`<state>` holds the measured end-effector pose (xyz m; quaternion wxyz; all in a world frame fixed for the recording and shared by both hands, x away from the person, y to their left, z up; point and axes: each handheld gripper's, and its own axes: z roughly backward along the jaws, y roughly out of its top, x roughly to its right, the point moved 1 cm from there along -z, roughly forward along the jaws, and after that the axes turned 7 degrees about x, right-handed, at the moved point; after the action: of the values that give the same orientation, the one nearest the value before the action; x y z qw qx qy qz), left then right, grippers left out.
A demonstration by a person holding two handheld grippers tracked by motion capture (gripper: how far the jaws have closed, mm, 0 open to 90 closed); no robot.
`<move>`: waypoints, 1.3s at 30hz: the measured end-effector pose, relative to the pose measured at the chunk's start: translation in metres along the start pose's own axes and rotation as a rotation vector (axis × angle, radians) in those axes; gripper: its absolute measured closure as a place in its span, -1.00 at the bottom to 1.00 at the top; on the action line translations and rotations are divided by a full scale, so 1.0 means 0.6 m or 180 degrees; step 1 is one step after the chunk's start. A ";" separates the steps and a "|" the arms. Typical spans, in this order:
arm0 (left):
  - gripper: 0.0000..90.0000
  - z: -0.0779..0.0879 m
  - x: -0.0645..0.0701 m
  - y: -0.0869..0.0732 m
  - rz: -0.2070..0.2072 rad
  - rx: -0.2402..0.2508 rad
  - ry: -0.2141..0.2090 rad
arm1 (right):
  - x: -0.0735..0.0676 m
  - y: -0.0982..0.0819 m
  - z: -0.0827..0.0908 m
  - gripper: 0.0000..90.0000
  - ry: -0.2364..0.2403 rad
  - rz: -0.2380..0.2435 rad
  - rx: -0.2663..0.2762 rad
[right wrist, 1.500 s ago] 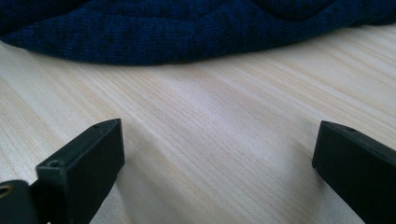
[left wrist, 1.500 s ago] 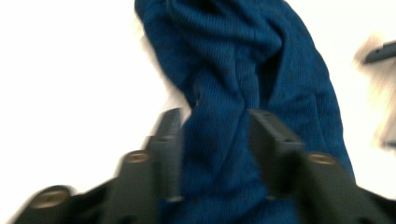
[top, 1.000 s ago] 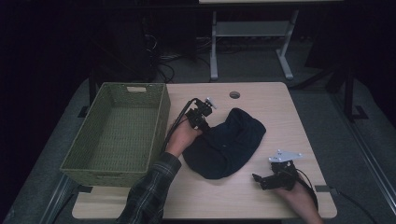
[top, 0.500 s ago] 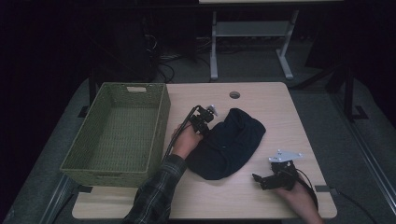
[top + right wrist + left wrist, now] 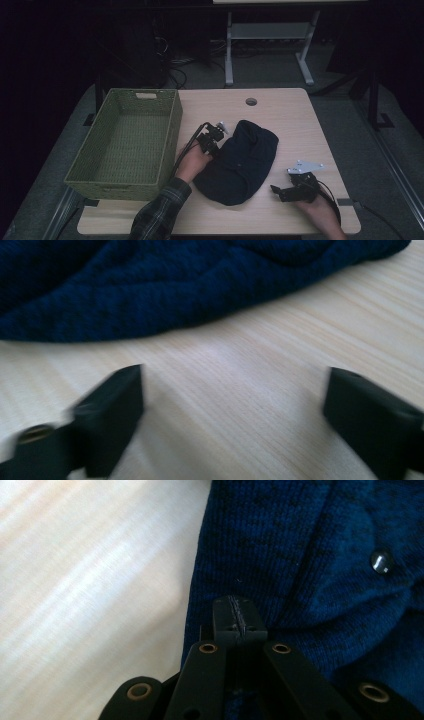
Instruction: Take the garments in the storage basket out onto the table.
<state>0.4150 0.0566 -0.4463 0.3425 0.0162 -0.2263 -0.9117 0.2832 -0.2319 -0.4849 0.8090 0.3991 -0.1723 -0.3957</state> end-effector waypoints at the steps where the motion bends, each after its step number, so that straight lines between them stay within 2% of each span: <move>1: 1.00 0.002 0.002 -0.004 -0.0003 0.0009 -0.0020 | -0.001 0.002 0.001 -0.48 0.0009 0.0029 -0.0029; 4: 1.00 0.004 0.007 -0.015 0.0005 0.0056 -0.0080 | -0.009 0.009 0.010 -0.08 0.0049 0.0084 0.0031; 8: 1.00 0.007 0.013 -0.024 -0.0007 0.0094 -0.0133 | -0.022 0.023 0.024 0.44 0.0340 0.0009 0.0194; 12: 1.00 0.010 0.018 -0.032 -0.0009 0.0149 -0.0188 | -0.046 0.032 0.018 0.81 0.0567 0.0063 0.0169; 14: 1.00 0.011 0.020 -0.036 -0.0025 0.0172 -0.0215 | -0.058 0.035 0.012 0.97 0.0623 0.0120 0.0159; 17: 1.00 0.012 0.021 -0.042 -0.0039 0.0206 -0.0223 | -0.068 0.038 0.001 1.00 0.0693 0.0120 0.0091; 22: 1.00 0.011 0.028 -0.049 -0.0049 0.0251 -0.0234 | -0.071 0.032 -0.017 1.00 0.0691 0.0171 -0.0133; 26: 1.00 0.012 0.033 -0.052 -0.0107 0.0238 -0.0237 | -0.066 0.034 -0.018 1.00 0.0696 0.0174 -0.0166; 33: 1.00 0.015 0.048 -0.067 -0.0214 0.0217 -0.0298 | -0.040 0.037 -0.014 1.00 0.0448 0.0146 -0.0229; 39: 1.00 0.017 0.068 -0.081 -0.0239 0.0243 -0.0343 | -0.020 0.040 -0.013 1.00 0.0252 0.0144 -0.0275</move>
<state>0.3520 0.0672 -0.4523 0.2945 -0.0113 -0.2782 -0.9142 0.2927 -0.2098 -0.4706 0.8404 0.3751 -0.1320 -0.3683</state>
